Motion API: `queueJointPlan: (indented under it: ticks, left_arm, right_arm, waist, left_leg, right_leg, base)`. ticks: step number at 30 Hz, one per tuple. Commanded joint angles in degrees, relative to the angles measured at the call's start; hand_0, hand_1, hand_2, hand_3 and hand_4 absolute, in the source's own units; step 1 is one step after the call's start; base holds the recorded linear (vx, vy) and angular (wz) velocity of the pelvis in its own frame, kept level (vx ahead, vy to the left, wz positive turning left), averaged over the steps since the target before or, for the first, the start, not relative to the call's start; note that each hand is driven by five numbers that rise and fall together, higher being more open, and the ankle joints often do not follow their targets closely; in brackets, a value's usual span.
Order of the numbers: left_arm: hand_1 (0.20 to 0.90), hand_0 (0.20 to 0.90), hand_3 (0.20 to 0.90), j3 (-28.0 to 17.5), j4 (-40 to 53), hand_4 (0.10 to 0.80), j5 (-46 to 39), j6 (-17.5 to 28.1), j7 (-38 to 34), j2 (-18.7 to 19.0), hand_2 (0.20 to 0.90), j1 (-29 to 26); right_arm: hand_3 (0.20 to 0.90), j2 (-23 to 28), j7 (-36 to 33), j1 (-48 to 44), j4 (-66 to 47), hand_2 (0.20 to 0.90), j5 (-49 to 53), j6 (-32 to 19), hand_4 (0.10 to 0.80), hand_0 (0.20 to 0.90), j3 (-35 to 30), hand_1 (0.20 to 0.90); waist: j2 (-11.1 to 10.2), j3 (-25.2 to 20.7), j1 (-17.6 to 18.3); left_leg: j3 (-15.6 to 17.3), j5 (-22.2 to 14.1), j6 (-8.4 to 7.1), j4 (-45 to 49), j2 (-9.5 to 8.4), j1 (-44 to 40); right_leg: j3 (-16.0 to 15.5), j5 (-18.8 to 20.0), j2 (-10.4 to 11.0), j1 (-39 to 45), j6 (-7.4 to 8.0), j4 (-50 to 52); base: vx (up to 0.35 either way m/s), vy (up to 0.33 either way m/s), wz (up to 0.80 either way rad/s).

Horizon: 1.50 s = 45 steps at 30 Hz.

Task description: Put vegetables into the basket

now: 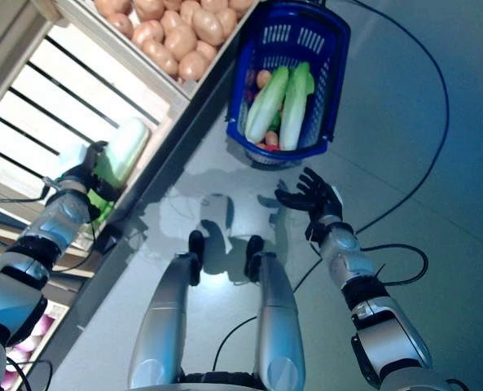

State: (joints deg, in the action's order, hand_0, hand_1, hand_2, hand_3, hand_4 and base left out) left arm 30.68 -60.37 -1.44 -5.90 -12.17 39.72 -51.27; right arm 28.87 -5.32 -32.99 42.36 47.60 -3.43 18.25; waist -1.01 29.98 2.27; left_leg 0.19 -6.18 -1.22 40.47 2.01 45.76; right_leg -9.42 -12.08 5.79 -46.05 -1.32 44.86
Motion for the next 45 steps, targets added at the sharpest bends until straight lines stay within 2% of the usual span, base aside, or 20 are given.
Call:
queueJointPlan:
  ticks: [1,2,9,16,17,18,19,23,27,30,31,37,42,45]
  left_arm:
    - [0.900,0.900,0.900,-1.77,-2.48,0.800,-7.39,-1.51,2.97,-0.58,0.900,1.45]
    - [0.900,0.900,0.900,-2.20,-3.04,0.800,-8.37,-1.21,3.05,-1.02,0.900,1.84]
    - [0.900,0.900,0.900,-6.52,-3.43,0.800,-25.01,0.68,9.48,-2.77,0.900,2.35]
    - [0.900,0.900,0.900,-6.88,-4.70,0.800,-24.01,-1.32,12.09,-2.64,0.900,1.59]
    - [0.834,0.834,0.834,-6.64,-4.92,0.756,-23.13,-1.45,11.81,-2.44,0.834,1.54]
    - [0.526,0.526,0.526,-6.40,-5.09,0.551,-22.56,-1.58,10.91,-2.20,0.526,1.50]
    - [0.300,0.300,0.300,-6.24,-5.13,0.400,-22.29,-1.60,10.00,-2.07,0.300,1.44]
    - [0.300,0.300,0.300,-5.77,-5.14,0.400,-18.34,-1.17,6.09,-1.53,0.300,1.42]
    - [0.300,0.300,0.300,-3.92,-5.22,0.400,-10.09,-1.24,3.34,-0.44,0.300,0.76]
    - [0.300,0.300,0.300,-0.34,-4.19,0.400,-1.36,-2.70,3.02,0.05,0.300,-0.02]
    - [0.300,0.300,0.300,0.19,-3.98,0.400,-0.64,-2.89,2.81,0.22,0.300,-0.46]
    - [0.300,0.300,0.300,5.12,-3.56,0.400,8.66,-4.06,1.00,0.52,0.300,-0.60]
    - [0.300,0.300,0.300,4.74,-3.30,0.400,7.83,-3.17,-2.54,0.21,0.300,0.57]
    - [0.300,0.300,0.300,1.96,-1.70,0.400,3.66,-0.33,-6.73,0.36,0.300,1.97]
  right_arm:
    - [0.900,2.04,-0.55,0.53,-3.93,0.900,-1.34,-2.75,0.800,0.900,-2.89,0.900]
    - [0.900,2.05,-0.50,0.73,-3.76,0.900,-1.19,-3.01,0.800,0.900,-2.59,0.900]
    - [0.900,2.25,-0.23,-0.96,-3.52,0.900,-1.61,-4.11,0.800,0.900,-2.20,0.900]
    - [0.900,2.48,-0.43,-2.36,-2.50,0.900,-1.24,-4.16,0.800,0.900,-2.23,0.900]
    - [0.900,2.63,-0.38,-2.56,-2.50,0.900,-1.04,-3.98,0.800,0.900,-2.28,0.900]
    - [0.900,2.84,-0.25,-2.65,-2.56,0.900,-0.74,-3.85,0.800,0.900,-2.25,0.900]
    - [0.900,2.95,-0.18,-2.63,-2.63,0.900,-0.54,-3.86,0.800,0.900,-2.21,0.900]
    - [0.900,2.95,-0.20,-2.20,-2.83,0.900,-0.21,-4.63,0.800,0.900,-2.20,0.900]
    - [0.900,3.18,-0.49,-2.41,-2.59,0.900,0.93,-5.50,0.800,0.900,-2.38,0.900]
    - [0.900,3.43,-0.45,-2.62,-2.26,0.900,1.70,-5.96,0.800,0.900,-2.30,0.900]
    - [0.900,3.52,-0.46,-2.98,-2.30,0.900,1.76,-5.98,0.800,0.900,-2.39,0.900]
    - [0.900,3.64,-0.27,-3.43,-1.37,0.900,2.64,-6.62,0.800,0.900,-1.96,0.900]
    - [0.900,3.03,-0.08,-2.86,-0.72,0.900,2.70,-7.00,0.800,0.900,-2.15,0.900]
    - [0.900,2.29,-0.29,-1.98,-1.65,0.900,2.26,-7.09,0.800,0.900,-2.36,0.900]
  waist:
    - [-1.46,-0.19,0.46]
    - [-1.60,-0.19,0.51]
    - [-1.62,-0.19,0.54]
    - [-1.31,-0.19,0.42]
    - [-1.32,-0.19,0.41]
    - [-1.34,-0.19,0.42]
    - [-1.35,-0.19,0.42]
    - [-1.43,-0.19,0.39]
    - [-1.55,-0.19,0.11]
    - [-1.57,-0.19,0.00]
    - [-1.52,-0.19,-0.03]
    - [-1.68,-0.19,-0.20]
    - [-1.78,-0.19,-0.42]
    - [-1.77,-0.19,-0.68]
  left_leg:
    - [2.76,2.94,2.58,-2.89,0.58,-1.54]
    - [2.60,0.95,2.28,-2.05,0.50,-2.19]
    - [2.92,0.91,1.81,-2.46,0.69,-1.03]
    - [3.04,0.93,1.63,-2.95,0.80,-1.03]
    - [3.05,0.94,1.61,-3.06,0.82,-1.14]
    - [3.06,0.97,1.58,-3.26,0.83,-1.30]
    - [3.07,0.98,1.57,-3.36,0.84,-1.36]
    - [3.06,0.82,1.61,-3.48,0.82,-1.63]
    - [2.92,0.72,1.56,-3.83,0.72,-2.15]
    - [2.73,0.78,1.47,-3.85,0.69,-2.14]
    - [2.97,2.70,1.79,-4.74,0.82,-1.26]
    - [2.28,2.40,1.84,-4.69,0.69,-1.84]
    - [1.83,2.53,1.71,-5.34,0.59,-3.12]
    - [1.88,2.90,1.46,-6.80,0.50,-5.53]
  right_leg:
    - [2.38,5.67,-1.71,1.68,0.12,-2.12]
    - [2.79,3.88,-1.74,2.37,0.62,-1.40]
    - [2.63,3.90,-1.81,1.49,0.53,-2.46]
    - [2.30,3.74,-1.53,1.48,0.44,-2.78]
    - [2.27,3.74,-1.53,1.55,0.44,-2.84]
    - [2.26,3.73,-1.56,1.66,0.43,-2.98]
    - [2.25,3.73,-1.56,1.69,0.44,-3.03]
    - [2.22,3.64,-1.54,1.92,0.39,-3.20]
    - [2.11,3.60,-1.57,2.57,0.35,-3.69]
    - [2.12,3.75,-1.58,2.64,0.36,-3.77]
    - [1.75,5.49,-1.56,1.79,-0.15,-4.66]
    - [2.15,5.43,-1.80,2.41,-0.25,-4.92]
    - [2.11,5.34,-1.87,3.79,-0.25,-5.50]
    - [2.05,5.34,-2.00,6.31,-0.26,-6.85]
  base:
    - [0.019,0.002,-0.06]
    - [-0.079,0.002,-0.06]
    - [-0.024,0.006,-0.03]
    - [-0.005,0.002,0.00]
    - [0.000,0.000,0.00]
    - [0.000,0.000,0.00]
    - [0.000,0.000,0.00]
    - [0.000,0.000,0.00]
    - [0.000,-0.014,0.03]
    - [-0.027,-0.008,0.02]
    - [-0.077,-0.010,0.01]
    - [-0.012,-0.002,0.00]
    - [0.000,0.000,0.00]
    - [0.006,-0.009,-0.01]
